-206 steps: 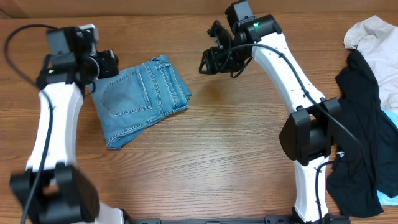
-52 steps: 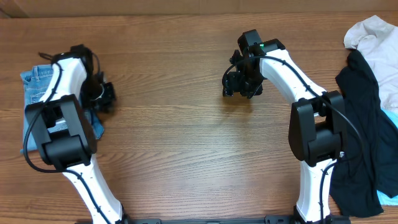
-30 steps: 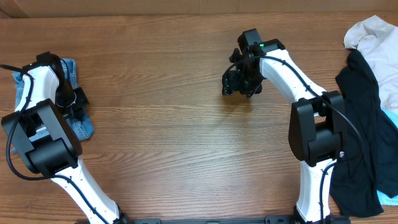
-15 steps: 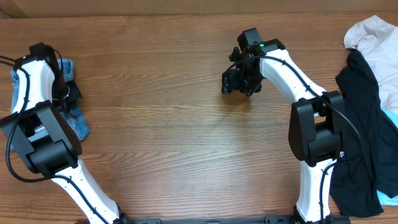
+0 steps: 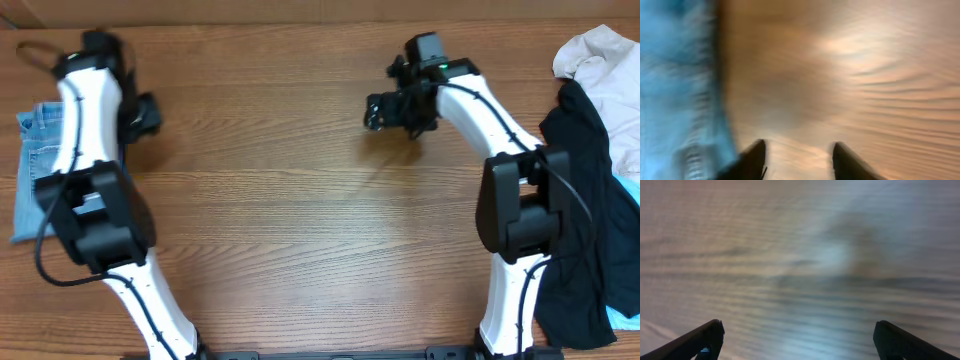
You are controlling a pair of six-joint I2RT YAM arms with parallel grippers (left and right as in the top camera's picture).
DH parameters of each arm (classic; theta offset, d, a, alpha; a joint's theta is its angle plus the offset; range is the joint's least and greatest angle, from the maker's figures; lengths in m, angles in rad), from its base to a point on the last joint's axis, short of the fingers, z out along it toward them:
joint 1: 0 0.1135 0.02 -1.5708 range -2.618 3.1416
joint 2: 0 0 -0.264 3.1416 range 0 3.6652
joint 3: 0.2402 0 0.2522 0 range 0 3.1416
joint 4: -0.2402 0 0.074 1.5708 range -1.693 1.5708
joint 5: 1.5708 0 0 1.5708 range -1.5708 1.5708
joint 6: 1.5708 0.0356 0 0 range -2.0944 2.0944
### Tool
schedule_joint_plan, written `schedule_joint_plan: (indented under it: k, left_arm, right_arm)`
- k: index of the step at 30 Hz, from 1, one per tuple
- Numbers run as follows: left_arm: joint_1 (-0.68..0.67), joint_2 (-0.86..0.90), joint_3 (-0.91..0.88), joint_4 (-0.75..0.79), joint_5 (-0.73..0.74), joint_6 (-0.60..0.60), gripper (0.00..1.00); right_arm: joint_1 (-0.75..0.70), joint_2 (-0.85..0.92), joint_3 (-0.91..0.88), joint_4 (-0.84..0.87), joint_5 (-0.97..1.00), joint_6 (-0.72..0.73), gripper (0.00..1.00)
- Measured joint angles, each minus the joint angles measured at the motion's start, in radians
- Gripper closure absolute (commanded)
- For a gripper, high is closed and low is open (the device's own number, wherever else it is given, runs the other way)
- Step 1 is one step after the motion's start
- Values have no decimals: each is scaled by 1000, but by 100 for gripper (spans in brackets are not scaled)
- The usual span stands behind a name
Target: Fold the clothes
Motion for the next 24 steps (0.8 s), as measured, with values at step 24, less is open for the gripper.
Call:
schedule_joint_plan:
  k: [24]
  left_arm:
    - [-270,-19,71,-435,193,-25,0]
  right_arm:
    - [-257,-138,129,-476,7,0,0]
